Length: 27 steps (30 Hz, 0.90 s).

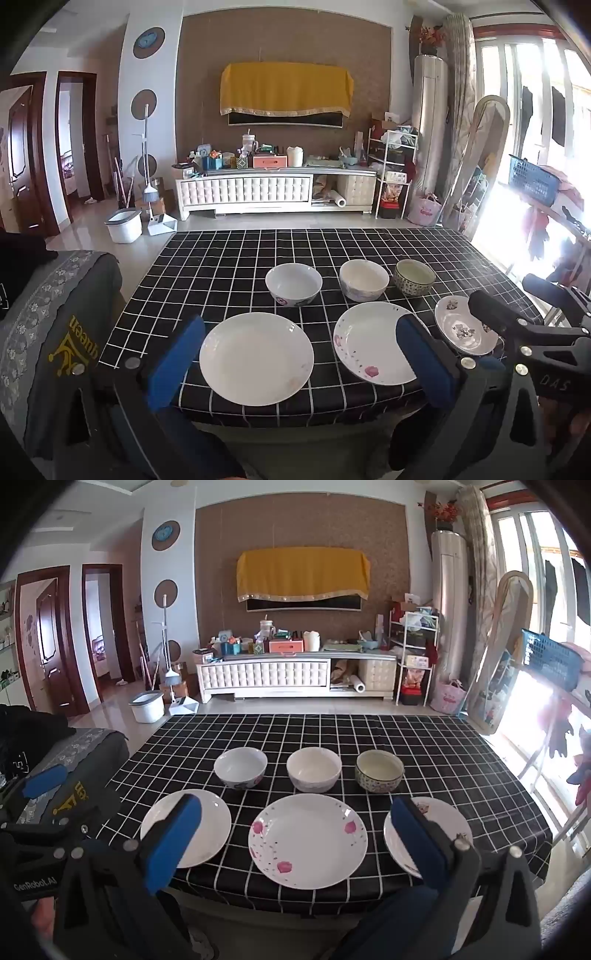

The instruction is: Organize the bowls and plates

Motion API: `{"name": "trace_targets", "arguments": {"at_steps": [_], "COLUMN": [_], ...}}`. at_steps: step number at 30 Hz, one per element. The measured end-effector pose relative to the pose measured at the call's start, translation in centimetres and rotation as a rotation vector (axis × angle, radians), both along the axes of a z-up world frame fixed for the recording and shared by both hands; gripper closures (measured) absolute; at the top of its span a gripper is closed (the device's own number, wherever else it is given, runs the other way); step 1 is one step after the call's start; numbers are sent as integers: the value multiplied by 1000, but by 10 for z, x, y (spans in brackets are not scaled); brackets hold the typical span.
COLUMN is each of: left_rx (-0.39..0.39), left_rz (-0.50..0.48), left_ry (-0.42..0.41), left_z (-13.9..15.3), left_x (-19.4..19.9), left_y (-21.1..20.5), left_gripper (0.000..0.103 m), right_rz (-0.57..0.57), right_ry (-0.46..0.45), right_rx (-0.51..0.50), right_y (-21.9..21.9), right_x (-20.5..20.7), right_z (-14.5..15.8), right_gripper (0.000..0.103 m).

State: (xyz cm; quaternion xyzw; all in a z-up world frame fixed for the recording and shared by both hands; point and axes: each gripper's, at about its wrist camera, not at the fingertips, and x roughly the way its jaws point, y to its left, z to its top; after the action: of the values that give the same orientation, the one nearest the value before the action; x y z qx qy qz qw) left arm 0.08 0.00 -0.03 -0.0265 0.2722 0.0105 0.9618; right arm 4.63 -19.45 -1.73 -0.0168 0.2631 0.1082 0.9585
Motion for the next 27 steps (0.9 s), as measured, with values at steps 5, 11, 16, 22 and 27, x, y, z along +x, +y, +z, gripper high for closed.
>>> {"name": "trace_targets", "arguments": {"at_steps": [5, 11, 16, 22, 27], "left_rx": [1, 16, 18, 14, 11], "left_rz": [6, 5, 7, 8, 7], "left_ry": [-16, -13, -14, -15, -14], "left_z": [0, 1, 4, 3, 3], "left_x": [-1, -4, -7, -6, -8], "left_y": [3, -2, -4, -2, -3], "left_gripper": [0, 0, 0, 0, 0], "right_rz": [1, 0, 8, 5, 11], "right_ry": [-8, -9, 3, 2, 21], "right_rx": [0, 13, 18, 15, 16], "right_y": [-1, 0, -6, -6, -6], "right_x": [-1, -4, -7, -7, -6], "right_z": [2, 1, 3, 3, 1], "right_gripper": [0, 0, 0, 0, 0]}}
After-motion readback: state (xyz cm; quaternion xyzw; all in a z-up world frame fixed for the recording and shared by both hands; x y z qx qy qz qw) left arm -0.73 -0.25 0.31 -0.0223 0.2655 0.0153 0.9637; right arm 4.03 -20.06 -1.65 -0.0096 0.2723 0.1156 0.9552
